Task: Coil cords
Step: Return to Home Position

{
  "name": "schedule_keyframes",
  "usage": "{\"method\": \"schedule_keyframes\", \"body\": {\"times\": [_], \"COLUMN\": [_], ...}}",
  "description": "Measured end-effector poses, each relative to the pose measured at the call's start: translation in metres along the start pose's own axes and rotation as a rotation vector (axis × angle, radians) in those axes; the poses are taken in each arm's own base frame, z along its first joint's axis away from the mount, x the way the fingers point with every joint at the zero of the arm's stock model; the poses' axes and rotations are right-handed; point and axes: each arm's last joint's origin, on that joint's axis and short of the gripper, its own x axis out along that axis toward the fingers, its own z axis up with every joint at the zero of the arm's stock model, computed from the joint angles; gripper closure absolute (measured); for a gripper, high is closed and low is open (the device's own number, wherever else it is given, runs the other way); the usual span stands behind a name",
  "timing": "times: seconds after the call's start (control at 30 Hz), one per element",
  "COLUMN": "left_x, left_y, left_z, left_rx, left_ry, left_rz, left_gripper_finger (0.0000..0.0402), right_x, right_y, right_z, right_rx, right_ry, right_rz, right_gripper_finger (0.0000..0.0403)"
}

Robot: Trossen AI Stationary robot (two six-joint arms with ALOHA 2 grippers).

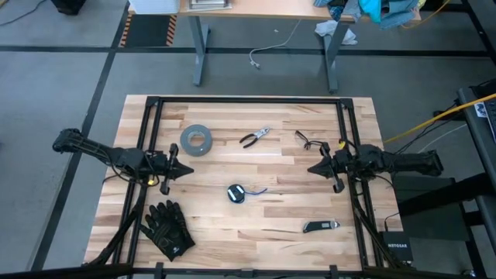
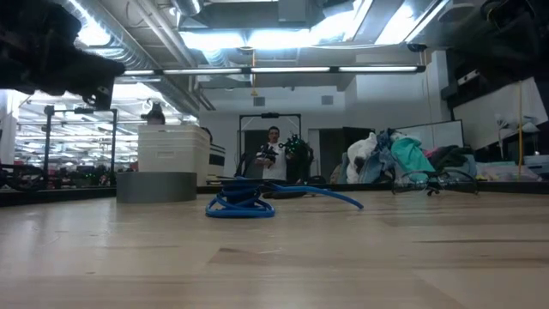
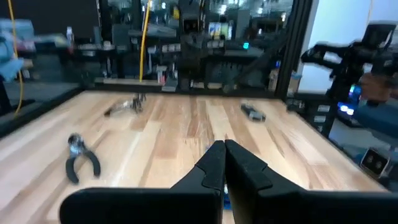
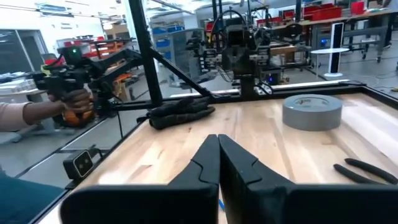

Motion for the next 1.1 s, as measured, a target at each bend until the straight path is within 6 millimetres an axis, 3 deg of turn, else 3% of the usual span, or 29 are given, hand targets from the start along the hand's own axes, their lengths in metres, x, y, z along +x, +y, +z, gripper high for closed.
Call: {"method": "schedule_keyframes", "body": {"times": [0.37,0.6,1.1], "left_x": [-0.0002,-0.0006,-0.0072], "left_y": [0.0004,0.0033,0.0036], "left_z": [-0.0055,-0.0091,-0.0018], "left_rx": [-0.001,0.021,0.098], "left_ry": [0.056,0.087,0.007], "left_rz": [0.004,0.092,0.048], "left_gripper_finger": [0.0399,0.0399,0.0399], "right_x": [-0.0003,0.0025,0.0041], "right_y": [-0.0046,-0.0056,-0.0061], "right_z": [-0.002,-0.006,-0.0084], "right_rx": [0.025,0.022,0.023], "right_ry": [0.007,0.056,0.086], "right_rz": [-0.142,-0.149,-0.153], "right_gripper_finger": [0.0402,0.0402,0.0394]}}
